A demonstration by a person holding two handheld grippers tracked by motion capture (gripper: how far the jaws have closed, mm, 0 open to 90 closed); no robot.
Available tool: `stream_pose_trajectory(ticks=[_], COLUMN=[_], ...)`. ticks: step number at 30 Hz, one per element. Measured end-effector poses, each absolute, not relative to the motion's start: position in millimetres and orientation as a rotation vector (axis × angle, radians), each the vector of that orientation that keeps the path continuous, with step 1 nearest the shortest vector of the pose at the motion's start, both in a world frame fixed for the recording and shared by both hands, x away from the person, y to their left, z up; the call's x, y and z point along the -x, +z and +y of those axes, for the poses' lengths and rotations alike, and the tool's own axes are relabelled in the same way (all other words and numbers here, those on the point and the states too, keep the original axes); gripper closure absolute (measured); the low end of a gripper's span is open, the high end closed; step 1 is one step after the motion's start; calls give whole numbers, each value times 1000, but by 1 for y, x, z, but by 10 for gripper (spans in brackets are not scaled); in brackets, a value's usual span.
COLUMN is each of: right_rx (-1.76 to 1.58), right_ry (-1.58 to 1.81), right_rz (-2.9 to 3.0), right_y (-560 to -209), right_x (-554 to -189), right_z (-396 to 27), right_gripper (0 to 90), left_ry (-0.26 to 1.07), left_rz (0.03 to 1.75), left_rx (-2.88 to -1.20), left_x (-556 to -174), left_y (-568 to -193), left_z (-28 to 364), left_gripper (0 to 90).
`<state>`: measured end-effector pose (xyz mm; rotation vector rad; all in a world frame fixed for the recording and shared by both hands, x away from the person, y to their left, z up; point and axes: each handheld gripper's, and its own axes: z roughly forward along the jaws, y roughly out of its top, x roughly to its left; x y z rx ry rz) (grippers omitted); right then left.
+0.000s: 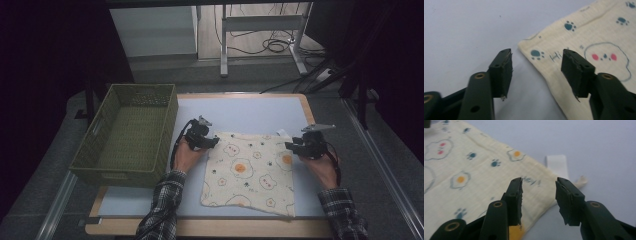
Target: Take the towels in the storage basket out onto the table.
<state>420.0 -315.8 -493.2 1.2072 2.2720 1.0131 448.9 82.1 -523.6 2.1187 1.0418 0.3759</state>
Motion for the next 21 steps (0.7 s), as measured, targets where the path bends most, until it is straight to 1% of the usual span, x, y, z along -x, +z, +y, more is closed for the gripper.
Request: stream_pose_trajectory(ticks=[2,3,4,5,6,9,11,13,14,16,17,20,21], right_rx=[-1220,-1220,-1234,-1234,-1249,-1268,-1267,-1281,-1281,-1272,-1273,-1280,-1283], right_ry=[975,975,944,944,935,931,927,899,882,870,869,865,862], right_rz=[2262,2262,2252,2252,2249,2259,2256,2270,2277,2276,2274,2284,2296], right_y=[-493,-493,-495,-495,-496,-501,-503,-507,-510,-513,-513,-512,-512], right_x=[-430,-430,-438,-438,-444,-453,-454,-458,-459,-459,-459,-458,-458], right_z=[-318,-318,-319,-319,-319,-319,-318,-315,-314,-313,-312,-311,-310], right_gripper=[627,627,664,664,672,671,666,615,606,614,623,748,817], left_ry=[385,385,379,379,386,400,419,424,432,435,423,382,369], left_rz=[1062,1062,1067,1070,1078,1078,1080,1085,1087,1081,1082,1090,1083], left_rx=[-2096,-2096,-2083,-2082,-2079,-2089,-2097,-2105,-2114,-2123,-2115,-2093,-2094], left_x=[-453,-453,-454,-456,-458,-461,-463,-466,-467,-467,-467,-467,-467], left_y=[-524,-524,-525,-525,-526,-527,-529,-532,-533,-536,-537,-538,-538], left_z=[83,83,84,84,83,81,80,77,76,75,76,75,75], left_gripper=[500,524,541,541,571,587,584,556,546,543,558,632,671])
